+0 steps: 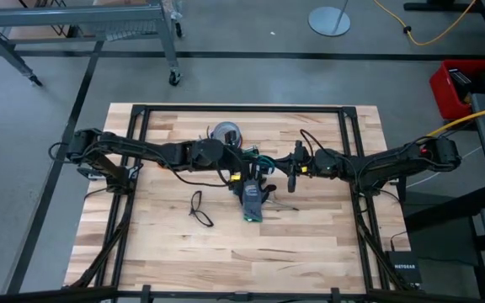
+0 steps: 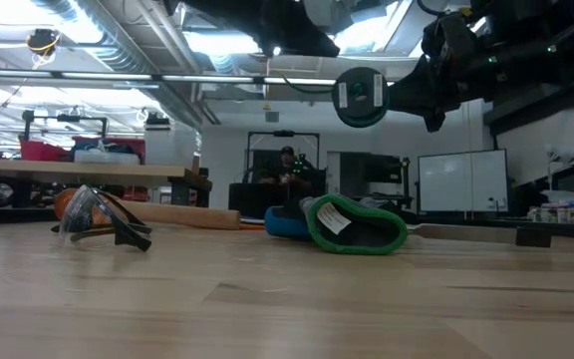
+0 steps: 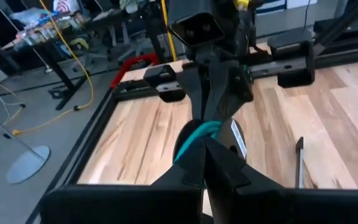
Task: Coil cords
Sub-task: Uncoil the green wire from the black spool
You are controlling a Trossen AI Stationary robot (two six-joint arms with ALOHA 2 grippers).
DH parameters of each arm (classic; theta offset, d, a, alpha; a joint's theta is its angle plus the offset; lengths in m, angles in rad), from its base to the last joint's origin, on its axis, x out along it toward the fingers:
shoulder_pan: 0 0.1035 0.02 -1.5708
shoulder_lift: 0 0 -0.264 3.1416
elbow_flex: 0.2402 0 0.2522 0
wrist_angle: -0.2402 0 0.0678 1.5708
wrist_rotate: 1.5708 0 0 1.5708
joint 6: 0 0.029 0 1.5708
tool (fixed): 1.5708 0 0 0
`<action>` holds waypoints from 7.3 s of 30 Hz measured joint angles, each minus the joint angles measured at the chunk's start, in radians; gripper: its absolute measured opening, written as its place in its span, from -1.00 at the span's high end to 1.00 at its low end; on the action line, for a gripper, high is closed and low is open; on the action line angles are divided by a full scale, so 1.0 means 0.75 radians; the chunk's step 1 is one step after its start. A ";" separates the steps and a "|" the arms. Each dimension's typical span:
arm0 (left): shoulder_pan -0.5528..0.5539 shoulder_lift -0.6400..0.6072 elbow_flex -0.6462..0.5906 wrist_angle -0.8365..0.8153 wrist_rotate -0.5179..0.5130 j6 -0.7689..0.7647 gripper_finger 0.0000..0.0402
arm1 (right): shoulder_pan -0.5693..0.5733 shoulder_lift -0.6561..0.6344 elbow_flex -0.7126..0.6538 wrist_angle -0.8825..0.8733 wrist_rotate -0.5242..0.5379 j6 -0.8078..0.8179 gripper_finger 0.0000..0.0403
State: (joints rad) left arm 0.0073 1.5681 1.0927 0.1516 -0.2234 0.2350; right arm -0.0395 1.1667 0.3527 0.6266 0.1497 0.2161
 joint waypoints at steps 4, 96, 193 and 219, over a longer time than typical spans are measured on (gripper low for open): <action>-0.001 0.000 0.000 -0.006 0.000 0.014 1.00 | 0.000 0.000 0.000 0.000 0.013 0.000 0.99; -0.078 0.045 0.000 -0.207 -0.535 0.626 0.97 | 0.001 -0.001 0.000 0.006 -0.081 0.195 0.99; 0.081 -0.014 0.044 0.128 -0.151 0.020 1.00 | -0.463 0.001 0.000 -0.757 -0.183 0.378 0.99; -0.107 -0.014 0.044 -1.145 -0.444 -0.416 1.00 | -0.690 0.001 0.000 -0.315 -1.157 0.322 0.99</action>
State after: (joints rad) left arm -0.0730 1.5578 1.1255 -0.7068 -0.5560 -0.0772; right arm -0.5568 1.1671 0.3527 0.3903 -0.7181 0.4575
